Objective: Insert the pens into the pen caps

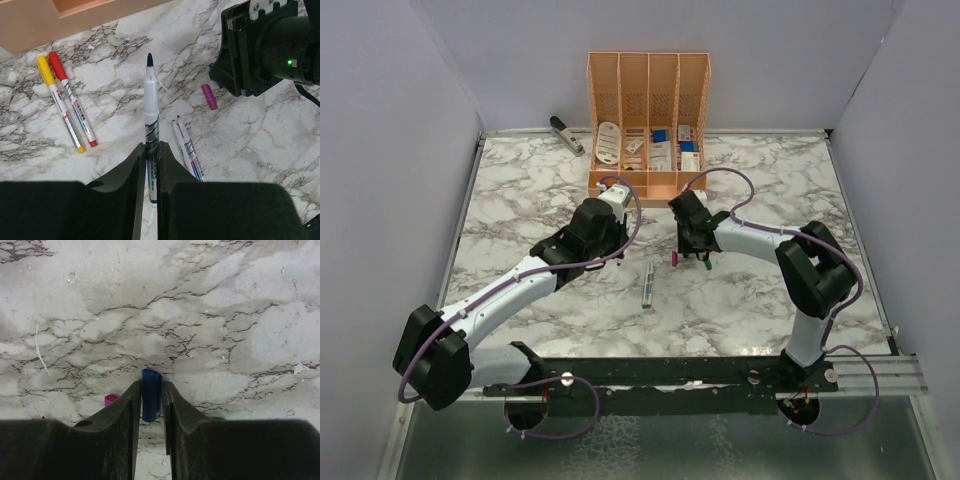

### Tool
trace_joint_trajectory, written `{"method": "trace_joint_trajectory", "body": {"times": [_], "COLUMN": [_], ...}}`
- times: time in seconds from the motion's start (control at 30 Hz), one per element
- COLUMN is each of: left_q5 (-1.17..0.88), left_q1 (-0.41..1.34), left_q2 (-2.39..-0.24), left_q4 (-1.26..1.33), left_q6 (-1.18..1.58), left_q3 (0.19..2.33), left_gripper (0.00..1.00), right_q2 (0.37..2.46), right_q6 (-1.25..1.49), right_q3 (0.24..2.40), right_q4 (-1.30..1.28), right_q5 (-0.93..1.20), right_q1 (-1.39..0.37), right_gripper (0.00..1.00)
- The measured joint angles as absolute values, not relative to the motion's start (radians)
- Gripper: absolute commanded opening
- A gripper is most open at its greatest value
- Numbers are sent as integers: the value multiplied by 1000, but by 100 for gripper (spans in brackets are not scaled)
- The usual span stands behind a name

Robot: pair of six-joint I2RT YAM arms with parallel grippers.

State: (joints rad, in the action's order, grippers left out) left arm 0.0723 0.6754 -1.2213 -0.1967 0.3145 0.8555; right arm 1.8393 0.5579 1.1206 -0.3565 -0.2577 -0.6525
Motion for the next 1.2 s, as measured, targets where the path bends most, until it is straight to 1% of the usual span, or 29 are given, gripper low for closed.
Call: {"method": "trace_joint_trajectory", "body": {"times": [0.47, 0.5, 0.53, 0.57, 1.0, 1.2], "left_q5": [72, 72, 72, 72, 52, 34], "left_q1": [654, 654, 653, 649, 641, 641], "left_q2": [-1221, -1221, -1221, -1222, -1253, -1253], "left_q4": [-204, -204, -204, -204, -202, -164], "left_q6": [312, 311, 311, 311, 297, 298], "left_q3": [855, 855, 855, 855, 860, 862], "left_gripper": [0, 0, 0, 0, 0, 0], "right_q2": [1855, 1855, 1855, 1855, 1847, 1747], "right_q6": [564, 564, 564, 564, 536, 492], "right_q3": [1149, 1149, 1149, 1149, 1174, 1228], "right_q4": [-407, -408, -408, -408, -452, -449], "right_q5": [-256, -256, -256, -256, -255, -265], "right_q1": [-651, -651, -651, -651, -651, -650], "right_gripper": [19, 14, 5, 2, 2, 2]}}
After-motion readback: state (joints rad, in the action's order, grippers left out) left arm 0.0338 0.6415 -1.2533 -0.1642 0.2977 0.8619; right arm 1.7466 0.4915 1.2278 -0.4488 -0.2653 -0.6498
